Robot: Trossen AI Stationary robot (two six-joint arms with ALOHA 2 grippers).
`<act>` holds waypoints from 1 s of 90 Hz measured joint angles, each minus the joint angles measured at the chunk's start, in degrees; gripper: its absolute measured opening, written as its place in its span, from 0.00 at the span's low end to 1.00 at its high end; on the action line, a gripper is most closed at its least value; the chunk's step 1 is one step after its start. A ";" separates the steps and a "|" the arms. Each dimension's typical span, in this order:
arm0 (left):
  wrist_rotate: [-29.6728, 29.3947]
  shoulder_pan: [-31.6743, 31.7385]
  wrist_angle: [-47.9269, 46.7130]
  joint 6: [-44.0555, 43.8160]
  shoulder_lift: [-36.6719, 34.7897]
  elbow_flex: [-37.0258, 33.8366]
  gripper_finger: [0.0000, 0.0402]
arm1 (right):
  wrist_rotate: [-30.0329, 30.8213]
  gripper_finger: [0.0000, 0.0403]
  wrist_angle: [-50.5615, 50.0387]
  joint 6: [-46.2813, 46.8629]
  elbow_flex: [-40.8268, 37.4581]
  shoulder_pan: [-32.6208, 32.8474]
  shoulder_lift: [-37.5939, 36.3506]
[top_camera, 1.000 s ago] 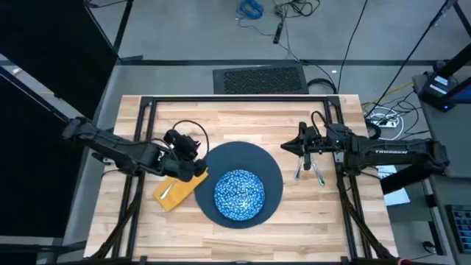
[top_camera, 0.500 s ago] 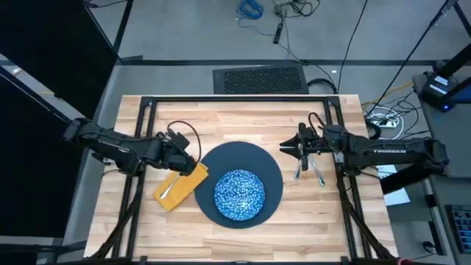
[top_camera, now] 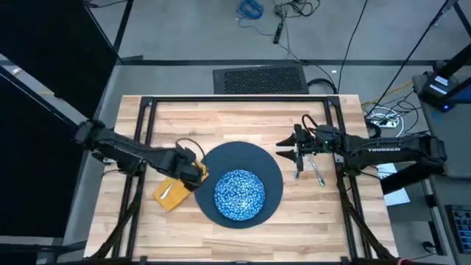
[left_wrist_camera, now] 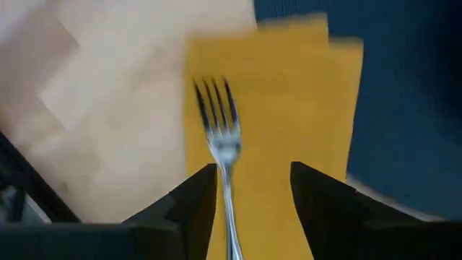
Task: Set table place
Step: Put the fork on the yellow table napkin
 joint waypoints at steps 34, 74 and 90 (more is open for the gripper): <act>3.19 -3.25 1.34 -2.64 -0.64 -7.73 0.40 | -1.81 0.42 0.98 1.08 -0.01 0.15 0.03; 4.42 -3.70 13.01 -5.99 -6.65 -18.08 0.40 | -1.81 0.41 2.50 1.49 -0.01 0.17 0.03; 4.40 -3.68 16.25 -5.97 -6.65 -19.39 0.40 | -1.79 0.41 2.51 2.05 -0.01 0.17 0.03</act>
